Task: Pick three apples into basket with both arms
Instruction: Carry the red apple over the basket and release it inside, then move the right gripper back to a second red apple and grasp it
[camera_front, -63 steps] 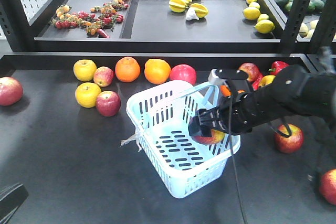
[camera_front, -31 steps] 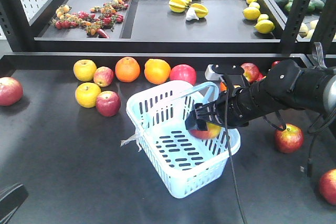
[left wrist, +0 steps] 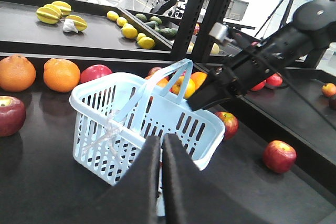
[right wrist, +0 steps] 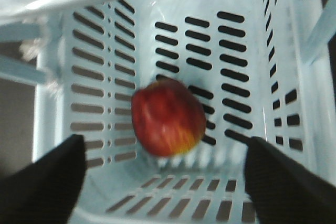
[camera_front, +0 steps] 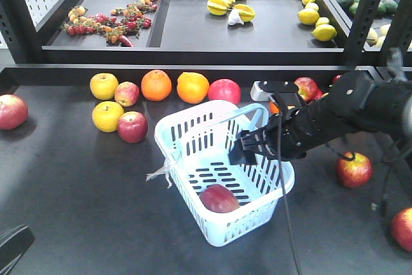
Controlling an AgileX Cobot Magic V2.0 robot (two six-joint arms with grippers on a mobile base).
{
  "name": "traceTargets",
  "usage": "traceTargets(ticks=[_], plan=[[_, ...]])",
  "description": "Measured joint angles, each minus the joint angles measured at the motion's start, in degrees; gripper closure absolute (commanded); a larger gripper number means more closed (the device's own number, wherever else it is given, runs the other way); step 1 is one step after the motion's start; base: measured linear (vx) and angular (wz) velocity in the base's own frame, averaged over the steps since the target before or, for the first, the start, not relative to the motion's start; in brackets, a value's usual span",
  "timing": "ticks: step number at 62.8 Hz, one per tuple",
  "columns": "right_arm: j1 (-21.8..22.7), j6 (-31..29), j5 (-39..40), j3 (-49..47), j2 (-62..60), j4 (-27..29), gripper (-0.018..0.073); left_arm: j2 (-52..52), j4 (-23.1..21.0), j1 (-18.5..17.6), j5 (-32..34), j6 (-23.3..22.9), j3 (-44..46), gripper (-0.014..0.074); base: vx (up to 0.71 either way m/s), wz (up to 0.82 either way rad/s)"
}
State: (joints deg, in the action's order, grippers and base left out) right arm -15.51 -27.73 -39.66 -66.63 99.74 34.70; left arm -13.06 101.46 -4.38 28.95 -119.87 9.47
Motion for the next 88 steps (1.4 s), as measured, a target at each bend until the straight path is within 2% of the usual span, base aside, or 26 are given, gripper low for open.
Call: traceTargets(ticks=[10, 15, 23, 30, 43, 49, 60, 74, 81, 88], plan=[[0.00, 6.34, -5.09, 0.00, -5.00, -9.45, 0.0573, 0.00, 0.00, 0.00, 0.00, 0.00, 0.00, 0.0604, 0.00, 0.00], [0.00, 10.55, -6.59, 0.00, -7.10, -15.30, 0.0571, 0.00, 0.00, 0.00, 0.00, 0.00, 0.00, 0.0604, 0.00, 0.00], [1.81, 16.68, -7.67, 0.00, -9.79, -21.30, 0.0568, 0.00, 0.00, 0.00, 0.00, 0.00, 0.00, 0.0604, 0.00, 0.00], [6.59, 18.30, -7.67, 0.00, -10.63, -23.36, 0.0568, 0.00, 0.00, 0.00, 0.00, 0.00, 0.00, 0.0604, 0.00, 0.00], [18.87, 18.66, -4.08, 0.00, -10.69, -23.72, 0.0554, 0.00, 0.00, 0.00, 0.00, 0.00, 0.00, 0.0604, 0.00, 0.00], [22.01, 17.88, -2.35, -1.81, -9.76, -24.04, 0.0514, 0.00, 0.00, 0.00, 0.00, 0.00, 0.00, 0.0604, 0.00, 0.00], [22.61, 16.24, -5.67, -12.49, -2.48, -24.70, 0.0365, 0.00, 0.00, 0.00, 0.00, 0.00, 0.00, 0.0604, 0.00, 0.00], [22.61, 17.85, -16.10, -25.84, 12.12, -29.87, -0.0038, 0.00, 0.00, 0.00, -0.02, 0.00, 0.00, 0.0604, 0.00, 0.00], [22.61, 21.57, -20.17, -30.17, 18.12, -33.70, -0.0168, 0.00, 0.00, 0.00, -0.02, 0.00, 0.00, 0.0604, 0.00, 0.00], [22.61, 23.80, -22.72, -34.13, 22.99, -36.20, -0.0167, 0.00, 0.00, 0.00, -0.02, 0.00, 0.00, 0.0604, 0.00, 0.00]])
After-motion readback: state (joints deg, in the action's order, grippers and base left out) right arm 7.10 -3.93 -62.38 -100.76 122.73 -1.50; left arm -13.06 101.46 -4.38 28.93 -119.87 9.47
